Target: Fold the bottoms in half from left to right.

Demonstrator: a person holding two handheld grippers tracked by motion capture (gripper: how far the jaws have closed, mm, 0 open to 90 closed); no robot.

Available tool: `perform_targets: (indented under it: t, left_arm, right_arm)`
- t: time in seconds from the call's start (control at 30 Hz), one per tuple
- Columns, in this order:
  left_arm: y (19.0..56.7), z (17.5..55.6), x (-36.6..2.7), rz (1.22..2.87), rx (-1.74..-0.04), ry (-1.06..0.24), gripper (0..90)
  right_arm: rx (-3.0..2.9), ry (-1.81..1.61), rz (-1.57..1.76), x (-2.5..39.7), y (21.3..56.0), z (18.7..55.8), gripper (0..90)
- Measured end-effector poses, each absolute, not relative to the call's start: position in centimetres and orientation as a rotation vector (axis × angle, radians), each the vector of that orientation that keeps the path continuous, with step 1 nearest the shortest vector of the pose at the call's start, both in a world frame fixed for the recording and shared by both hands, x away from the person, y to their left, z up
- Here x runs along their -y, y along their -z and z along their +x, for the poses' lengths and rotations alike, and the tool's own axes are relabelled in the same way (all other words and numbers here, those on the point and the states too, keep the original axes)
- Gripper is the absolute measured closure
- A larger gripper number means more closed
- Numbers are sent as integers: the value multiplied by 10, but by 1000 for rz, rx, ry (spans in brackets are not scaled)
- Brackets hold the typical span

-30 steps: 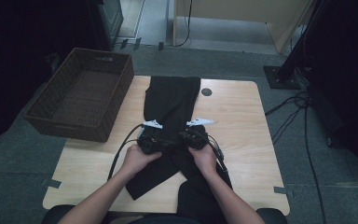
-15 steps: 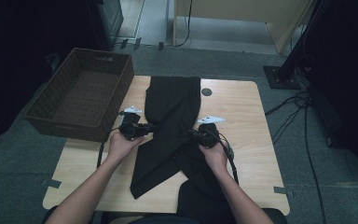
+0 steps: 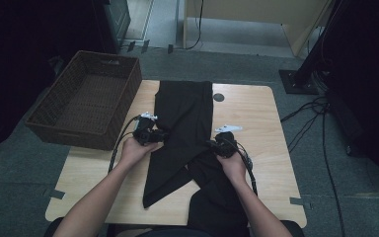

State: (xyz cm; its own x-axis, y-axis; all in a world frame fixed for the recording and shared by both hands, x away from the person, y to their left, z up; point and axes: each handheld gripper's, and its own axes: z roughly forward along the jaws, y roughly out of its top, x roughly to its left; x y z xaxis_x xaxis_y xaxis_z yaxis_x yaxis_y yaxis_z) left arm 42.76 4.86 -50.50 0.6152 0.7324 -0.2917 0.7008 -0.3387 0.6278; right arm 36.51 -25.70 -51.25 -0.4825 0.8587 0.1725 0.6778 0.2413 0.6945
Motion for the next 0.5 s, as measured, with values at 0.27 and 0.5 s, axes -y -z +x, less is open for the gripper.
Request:
perform_targets:
  t: [0.27,0.5]
  left_arm:
    - [507,430,-52,2093,-1098,-46,579]
    - [506,431,-53,2088,-1113,-63,566]
  right_arm:
    - [-2244,-998,1380,261,512,366,883]
    - [-2184,-980,1426,282,513,369,881]
